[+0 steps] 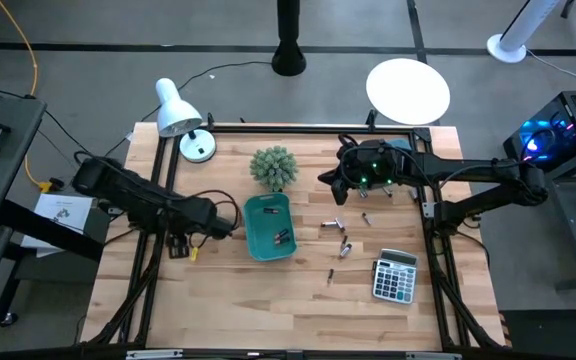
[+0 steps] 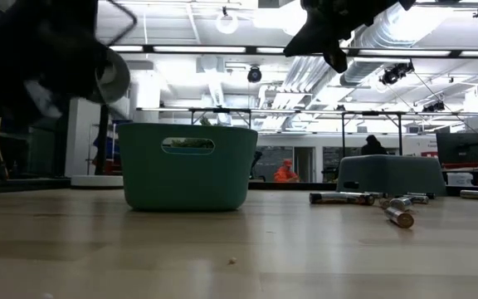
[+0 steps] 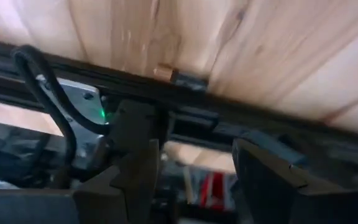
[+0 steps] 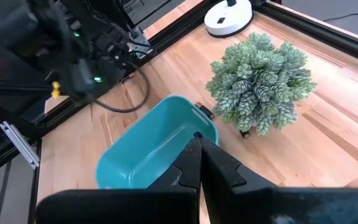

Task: Sort batteries
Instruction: Put the black battery into the green bin

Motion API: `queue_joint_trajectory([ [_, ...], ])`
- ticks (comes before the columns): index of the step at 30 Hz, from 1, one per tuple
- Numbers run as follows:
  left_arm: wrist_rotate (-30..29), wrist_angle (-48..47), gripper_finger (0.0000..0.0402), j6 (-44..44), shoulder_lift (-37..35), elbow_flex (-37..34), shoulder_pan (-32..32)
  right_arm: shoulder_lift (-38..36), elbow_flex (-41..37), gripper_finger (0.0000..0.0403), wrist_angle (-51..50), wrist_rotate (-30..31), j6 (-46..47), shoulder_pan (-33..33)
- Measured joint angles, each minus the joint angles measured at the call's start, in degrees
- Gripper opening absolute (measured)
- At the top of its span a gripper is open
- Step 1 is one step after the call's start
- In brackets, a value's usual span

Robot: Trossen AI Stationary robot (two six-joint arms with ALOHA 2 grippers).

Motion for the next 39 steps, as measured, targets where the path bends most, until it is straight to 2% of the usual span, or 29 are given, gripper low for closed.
queue_joint_trajectory([
  [5,-0.66,0.08,0.0194,8.73,7.3,-0.36,4.52,0.0,0.0,0.0,0.01,0.0,0.27,0.0],
  [11,-0.43,0.57,0.0188,14.79,18.3,-0.32,11.11,0.0,-0.01,0.0,0.0,-0.02,2.41,0.09],
  [21,-1.64,3.54,0.0166,16.56,31.52,-0.58,15.4,0.0,0.0,0.0,0.04,-0.02,5.53,0.15],
  [30,-1.16,6.38,0.0162,14.38,30.99,-2.38,12.6,0.0,0.0,0.0,0.04,0.2,6.54,1.16],
  [34,2.69,11.23,0.0162,10.47,26.69,-2.85,11.22,0.0,0.0,0.0,0.04,0.22,6.54,1.6],
  [37,3.3,18.2,0.0162,8.27,22.66,-4.41,10.98,0.04,0.0,0.0,0.06,0.38,6.56,1.87],
  [39,3.61,19.1,0.0162,7.75,20.79,-6.6,10.82,0.1,-0.01,0.0,0.05,0.46,6.56,1.88],
])
